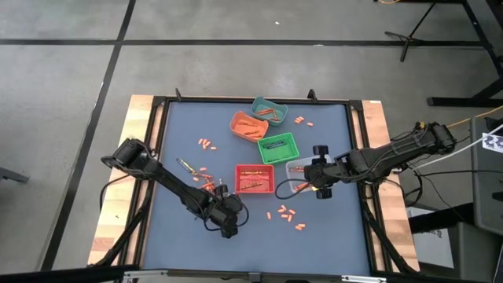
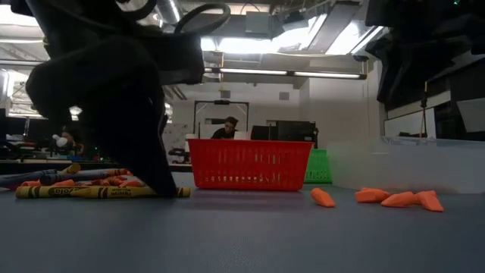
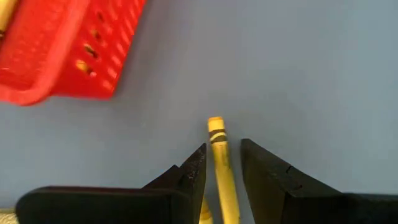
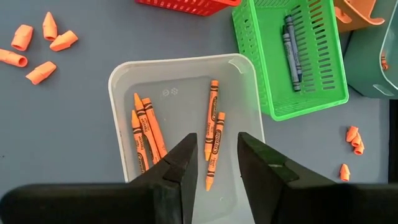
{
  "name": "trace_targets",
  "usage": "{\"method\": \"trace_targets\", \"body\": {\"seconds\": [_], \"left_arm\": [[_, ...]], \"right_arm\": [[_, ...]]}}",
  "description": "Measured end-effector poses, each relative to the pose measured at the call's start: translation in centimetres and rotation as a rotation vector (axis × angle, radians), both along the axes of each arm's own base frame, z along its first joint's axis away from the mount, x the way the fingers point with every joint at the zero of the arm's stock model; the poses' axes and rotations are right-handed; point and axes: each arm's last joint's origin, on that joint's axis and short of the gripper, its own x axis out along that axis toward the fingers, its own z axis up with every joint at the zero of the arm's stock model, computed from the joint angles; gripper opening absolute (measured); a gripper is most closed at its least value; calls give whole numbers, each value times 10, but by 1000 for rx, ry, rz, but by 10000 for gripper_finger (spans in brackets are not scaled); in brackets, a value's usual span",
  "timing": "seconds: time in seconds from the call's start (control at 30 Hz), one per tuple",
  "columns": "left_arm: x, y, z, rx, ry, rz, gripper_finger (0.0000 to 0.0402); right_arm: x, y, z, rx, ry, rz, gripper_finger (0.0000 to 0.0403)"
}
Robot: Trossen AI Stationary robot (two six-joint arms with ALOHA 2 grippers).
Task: Sort crayons
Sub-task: Put the yellow crayon into the red bin
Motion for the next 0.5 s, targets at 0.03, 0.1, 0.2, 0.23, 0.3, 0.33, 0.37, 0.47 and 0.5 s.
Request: {"method": "trace_targets", "body": {"seconds": [0.03,0.1,0.2,0.23,0.3,0.33,0.37,0.47,0.5], "left_arm": [[0,0,-1,4,5,0,88],[0,0,-3,3,11,-2,88],[0,-1,-4,8,17,-4,87],[0,-1,-5,6,19,-5,85],[0,-1,-6,7,20,-6,79],[1,-1,-6,6,18,-5,75],[1,-1,-6,5,18,-6,70],[1,-1,-6,1,17,-8,54],[1,-1,-6,-1,17,-8,49]], "right_arm": [[0,0,0,0,0,0,113],[0,0,0,0,0,0,113],[0,0,0,1,-1,0,113],[0,0,0,1,-3,0,113],[0,0,0,2,-4,0,113],[1,0,0,2,-6,0,113],[1,0,0,3,-8,0,113],[1,0,1,6,-16,0,113],[2,1,1,6,-17,0,113]]}}
